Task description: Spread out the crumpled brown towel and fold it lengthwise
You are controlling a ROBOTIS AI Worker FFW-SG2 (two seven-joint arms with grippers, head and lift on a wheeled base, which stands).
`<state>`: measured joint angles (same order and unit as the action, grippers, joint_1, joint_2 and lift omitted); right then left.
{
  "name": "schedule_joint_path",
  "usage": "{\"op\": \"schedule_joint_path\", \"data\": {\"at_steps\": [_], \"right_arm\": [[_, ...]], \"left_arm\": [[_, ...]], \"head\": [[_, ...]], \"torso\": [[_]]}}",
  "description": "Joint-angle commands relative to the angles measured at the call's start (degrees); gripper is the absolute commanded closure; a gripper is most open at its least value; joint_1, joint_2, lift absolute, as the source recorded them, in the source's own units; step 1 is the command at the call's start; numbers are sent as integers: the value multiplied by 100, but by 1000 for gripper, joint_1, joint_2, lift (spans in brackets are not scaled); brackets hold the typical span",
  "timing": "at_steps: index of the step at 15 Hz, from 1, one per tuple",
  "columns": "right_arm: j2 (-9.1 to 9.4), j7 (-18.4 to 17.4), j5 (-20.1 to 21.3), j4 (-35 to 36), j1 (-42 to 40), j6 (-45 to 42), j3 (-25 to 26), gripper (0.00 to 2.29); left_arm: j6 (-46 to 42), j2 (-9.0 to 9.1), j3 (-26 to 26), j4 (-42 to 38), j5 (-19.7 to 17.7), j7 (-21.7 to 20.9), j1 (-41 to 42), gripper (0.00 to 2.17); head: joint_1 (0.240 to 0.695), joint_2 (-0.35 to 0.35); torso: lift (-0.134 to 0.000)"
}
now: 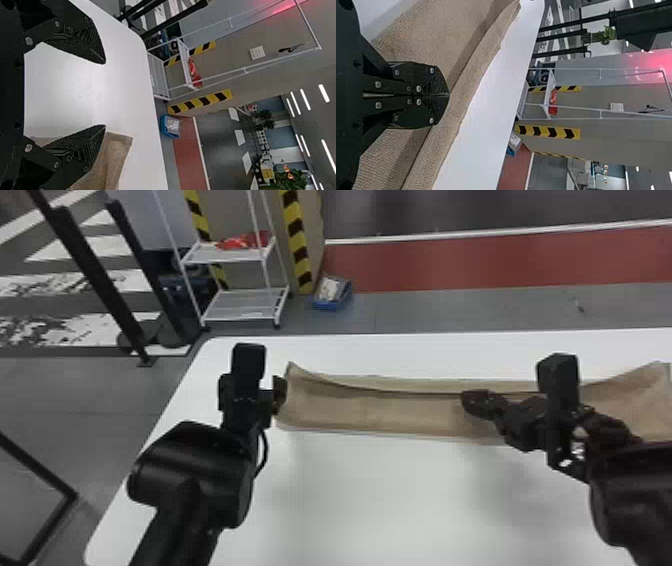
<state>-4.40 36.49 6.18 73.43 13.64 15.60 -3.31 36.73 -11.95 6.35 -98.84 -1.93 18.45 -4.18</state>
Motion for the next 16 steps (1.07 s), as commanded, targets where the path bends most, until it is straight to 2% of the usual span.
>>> {"op": "schedule_joint_path", "data": {"at_steps": [1, 4, 5, 8, 11, 13, 15, 16], "right_arm": [[79, -98, -11, -312, 183, 19, 49, 1956], [132, -256, -11, -506, 323, 142, 32, 1956], [202, -256, -20, -593, 402, 142, 41, 1956], [369, -529, 33, -734, 578, 142, 41, 1956], [431, -863, 24, -1138, 877, 19, 49, 1956], [396, -713, -29, -971, 692, -17, 102, 1956], [317, -423, -143, -435, 323, 89, 102, 1956], [264, -423, -178, -189, 156, 159, 102, 1956]], "left_arm": [[-39, -9, -11, -30, 0, 1, 40, 377], [-56, -35, -91, -136, 0, -8, 154, 377], [-56, -53, -99, -171, 0, -8, 198, 377], [-56, -97, -161, -294, 0, -17, 295, 377], [-56, -105, -161, -303, 0, -17, 348, 377], [-126, -114, -178, -303, 0, -17, 383, 377], [-162, -123, -249, -303, 0, -35, 409, 377], [-162, -123, -266, -303, -9, -43, 409, 377]], "head": [[695, 178], [695, 175], [695, 177], [695, 187], [695, 194], [695, 193], [695, 194], [695, 198]], "torso": [[-124], [-124], [-124], [-124], [-124], [-124], [-124], [-124]]}}
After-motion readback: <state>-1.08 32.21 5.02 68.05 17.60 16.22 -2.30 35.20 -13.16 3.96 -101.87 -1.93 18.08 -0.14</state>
